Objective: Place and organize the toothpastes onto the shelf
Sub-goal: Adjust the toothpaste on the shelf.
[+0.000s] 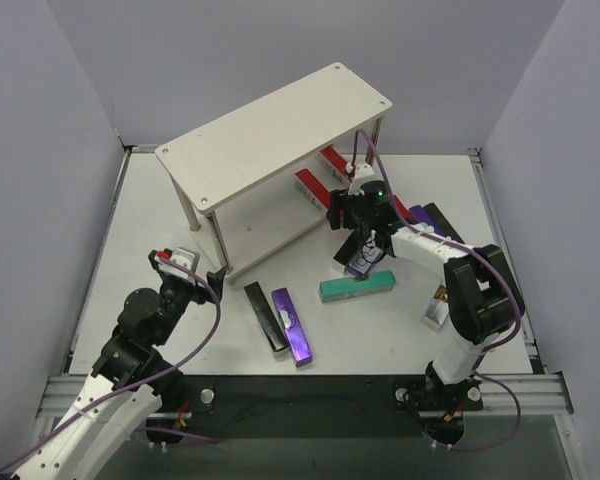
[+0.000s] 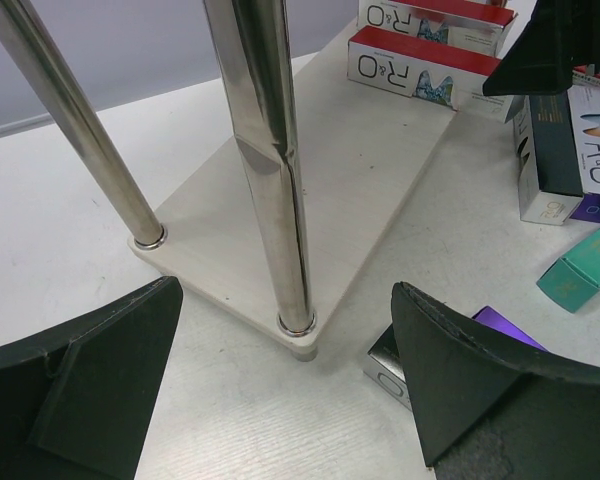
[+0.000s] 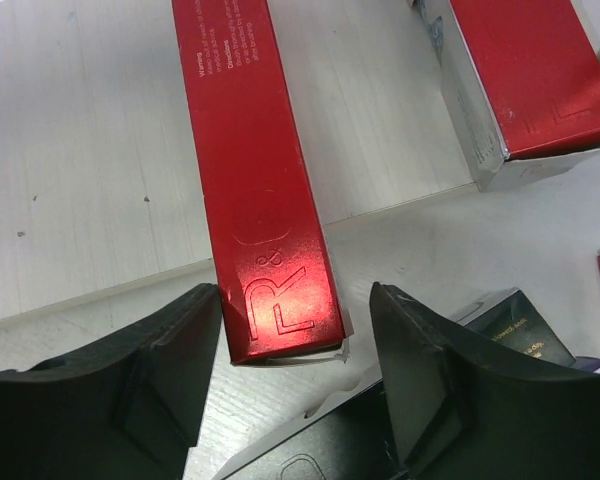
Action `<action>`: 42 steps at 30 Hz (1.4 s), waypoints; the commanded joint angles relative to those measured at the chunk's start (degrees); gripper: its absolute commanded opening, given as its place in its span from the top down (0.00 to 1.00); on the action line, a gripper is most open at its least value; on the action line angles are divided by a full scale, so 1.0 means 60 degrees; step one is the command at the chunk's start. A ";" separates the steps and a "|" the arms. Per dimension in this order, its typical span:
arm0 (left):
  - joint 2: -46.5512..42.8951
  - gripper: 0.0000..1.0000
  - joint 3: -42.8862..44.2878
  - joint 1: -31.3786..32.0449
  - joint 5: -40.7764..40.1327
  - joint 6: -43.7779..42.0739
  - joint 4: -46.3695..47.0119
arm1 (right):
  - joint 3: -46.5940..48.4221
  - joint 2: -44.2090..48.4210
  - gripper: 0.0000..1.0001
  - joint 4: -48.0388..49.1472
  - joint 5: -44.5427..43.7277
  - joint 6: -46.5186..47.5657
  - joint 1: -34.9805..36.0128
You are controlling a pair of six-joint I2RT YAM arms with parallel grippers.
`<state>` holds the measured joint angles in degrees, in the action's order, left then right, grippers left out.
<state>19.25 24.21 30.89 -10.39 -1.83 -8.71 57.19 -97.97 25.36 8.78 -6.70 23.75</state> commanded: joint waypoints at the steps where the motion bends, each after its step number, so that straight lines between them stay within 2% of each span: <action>1: -0.0131 0.03 0.0067 -0.0081 0.0092 -0.0091 0.0485 | 0.0531 -0.0077 0.42 0.0079 0.0266 0.0194 -0.0076; 5: -0.0088 0.03 0.0096 -0.0110 0.0048 -0.0091 0.0470 | 0.0664 -0.0063 0.61 -0.0053 0.0222 0.0369 -0.0164; 8: -0.0088 0.03 0.0082 -0.0125 0.0062 -0.0120 0.0456 | 0.0809 -0.0048 0.64 -0.0155 0.0222 0.0472 -0.0296; 28: -0.0014 0.03 0.0096 -0.0271 0.0179 -0.0106 0.0485 | 0.2875 -0.1234 0.64 -0.1341 0.0119 0.1336 -0.0750; 42: 0.0001 0.03 0.0082 -0.0374 0.0238 -0.0062 0.0514 | 0.3140 -0.1630 0.63 -0.1079 -0.0714 0.0824 -0.0721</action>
<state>19.05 24.21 29.12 -9.93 -2.04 -8.69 73.95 -107.53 16.12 7.88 0.03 19.53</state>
